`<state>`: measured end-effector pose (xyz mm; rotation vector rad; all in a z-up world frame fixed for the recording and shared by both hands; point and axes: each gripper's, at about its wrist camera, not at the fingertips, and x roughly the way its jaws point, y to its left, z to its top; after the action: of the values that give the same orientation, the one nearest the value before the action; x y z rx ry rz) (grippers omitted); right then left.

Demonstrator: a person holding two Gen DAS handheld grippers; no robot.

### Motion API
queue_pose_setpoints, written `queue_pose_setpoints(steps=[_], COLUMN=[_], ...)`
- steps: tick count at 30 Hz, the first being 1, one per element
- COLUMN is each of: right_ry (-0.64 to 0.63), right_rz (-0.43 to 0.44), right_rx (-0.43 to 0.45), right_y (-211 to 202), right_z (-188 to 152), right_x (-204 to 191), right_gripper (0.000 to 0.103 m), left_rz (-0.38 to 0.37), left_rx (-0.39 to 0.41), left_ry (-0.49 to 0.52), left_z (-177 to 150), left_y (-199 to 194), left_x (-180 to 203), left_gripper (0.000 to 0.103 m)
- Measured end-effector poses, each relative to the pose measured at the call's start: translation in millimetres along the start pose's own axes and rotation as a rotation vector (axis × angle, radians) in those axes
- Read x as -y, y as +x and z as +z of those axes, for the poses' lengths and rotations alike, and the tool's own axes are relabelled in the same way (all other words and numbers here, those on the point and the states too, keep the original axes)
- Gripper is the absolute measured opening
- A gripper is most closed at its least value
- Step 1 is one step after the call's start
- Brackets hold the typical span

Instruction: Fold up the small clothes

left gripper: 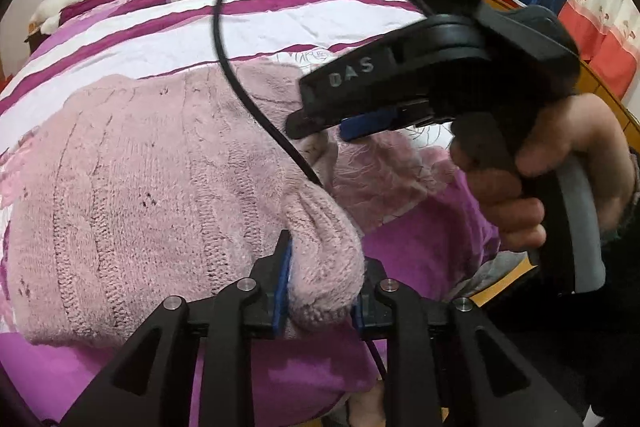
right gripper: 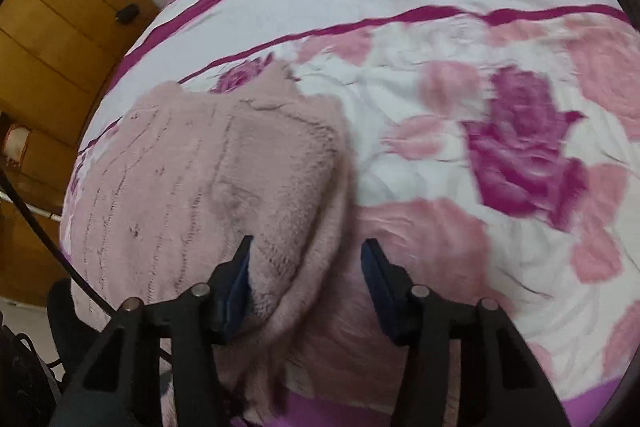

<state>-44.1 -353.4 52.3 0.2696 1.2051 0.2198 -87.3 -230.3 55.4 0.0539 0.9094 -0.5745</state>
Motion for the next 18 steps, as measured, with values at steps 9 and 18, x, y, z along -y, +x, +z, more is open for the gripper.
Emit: queue_pose_setpoints(steps=[9,18], right_ry=[-0.046,-0.030], right_rz=[-0.087,-0.093], right_rx=[0.149,0.239], right_y=[-49.2,-93.5], right_z=[-21.6,-45.1], right_x=[-20.4,-47.9], right_gripper=[0.054,0.054], left_rz=[0.008,-0.041], left_rx=[-0.002,0.011], left_ry=[-0.003,-0.022], left_z=[-5.8,-4.7], left_y=[-6.3,-30.4], left_x=[7.2,-1.6], left_gripper=[0.005,0.006])
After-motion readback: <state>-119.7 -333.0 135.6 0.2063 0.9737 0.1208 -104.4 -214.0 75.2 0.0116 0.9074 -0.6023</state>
